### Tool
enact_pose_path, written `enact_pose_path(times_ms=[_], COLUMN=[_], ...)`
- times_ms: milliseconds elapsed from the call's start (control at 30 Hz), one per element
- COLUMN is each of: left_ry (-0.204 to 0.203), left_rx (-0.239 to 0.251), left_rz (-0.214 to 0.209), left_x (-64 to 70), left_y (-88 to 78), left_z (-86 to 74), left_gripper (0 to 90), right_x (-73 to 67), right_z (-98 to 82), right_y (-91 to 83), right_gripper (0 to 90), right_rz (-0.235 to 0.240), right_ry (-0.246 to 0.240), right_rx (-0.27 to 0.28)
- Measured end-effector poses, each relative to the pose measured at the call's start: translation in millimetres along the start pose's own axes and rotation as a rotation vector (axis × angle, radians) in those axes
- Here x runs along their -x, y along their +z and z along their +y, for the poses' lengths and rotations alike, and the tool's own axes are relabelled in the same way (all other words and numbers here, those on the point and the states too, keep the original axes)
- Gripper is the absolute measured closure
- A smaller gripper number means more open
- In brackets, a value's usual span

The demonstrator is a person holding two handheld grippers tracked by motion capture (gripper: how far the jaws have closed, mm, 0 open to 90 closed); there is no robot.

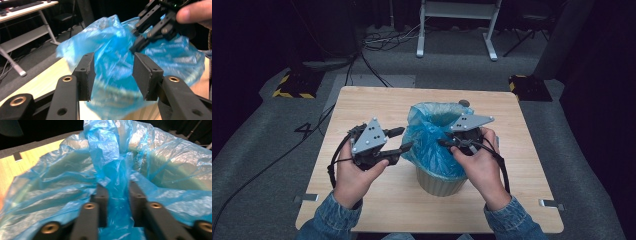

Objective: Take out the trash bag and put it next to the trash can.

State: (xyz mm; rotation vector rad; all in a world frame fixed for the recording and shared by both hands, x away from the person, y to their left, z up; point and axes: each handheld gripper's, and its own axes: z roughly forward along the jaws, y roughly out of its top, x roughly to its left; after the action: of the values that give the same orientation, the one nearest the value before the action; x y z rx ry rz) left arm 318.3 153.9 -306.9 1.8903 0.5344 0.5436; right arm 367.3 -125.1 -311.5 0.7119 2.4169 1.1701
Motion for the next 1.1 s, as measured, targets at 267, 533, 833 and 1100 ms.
enact_pose_path(times_ms=[267,533,833,1100], left_ry=[-0.056,-0.088,-0.115,-0.144], left_rx=[-0.013,-0.015,-0.036,-0.050], left_rz=[0.042,0.061,0.051,0.061], left_x=[-9.0,-16.3,-20.3,-25.7], left_y=[-15.4,-21.1,-21.1,-22.9], left_z=[-35.0,-52.8,-67.3,-84.6], left_gripper=[52.1,50.9,48.3,48.4], right_x=[9.5,16.7,29.2,38.8], right_z=[3.2,8.9,17.8,28.2], right_y=[-10.7,-24.5,-43.8,-58.4], right_gripper=[88.8,89.0,88.8,89.0], right_rz=[0.022,0.018,0.042,0.054], right_ry=[0.012,0.019,0.013,-0.001], right_rx=[0.091,0.177,0.326,0.412])
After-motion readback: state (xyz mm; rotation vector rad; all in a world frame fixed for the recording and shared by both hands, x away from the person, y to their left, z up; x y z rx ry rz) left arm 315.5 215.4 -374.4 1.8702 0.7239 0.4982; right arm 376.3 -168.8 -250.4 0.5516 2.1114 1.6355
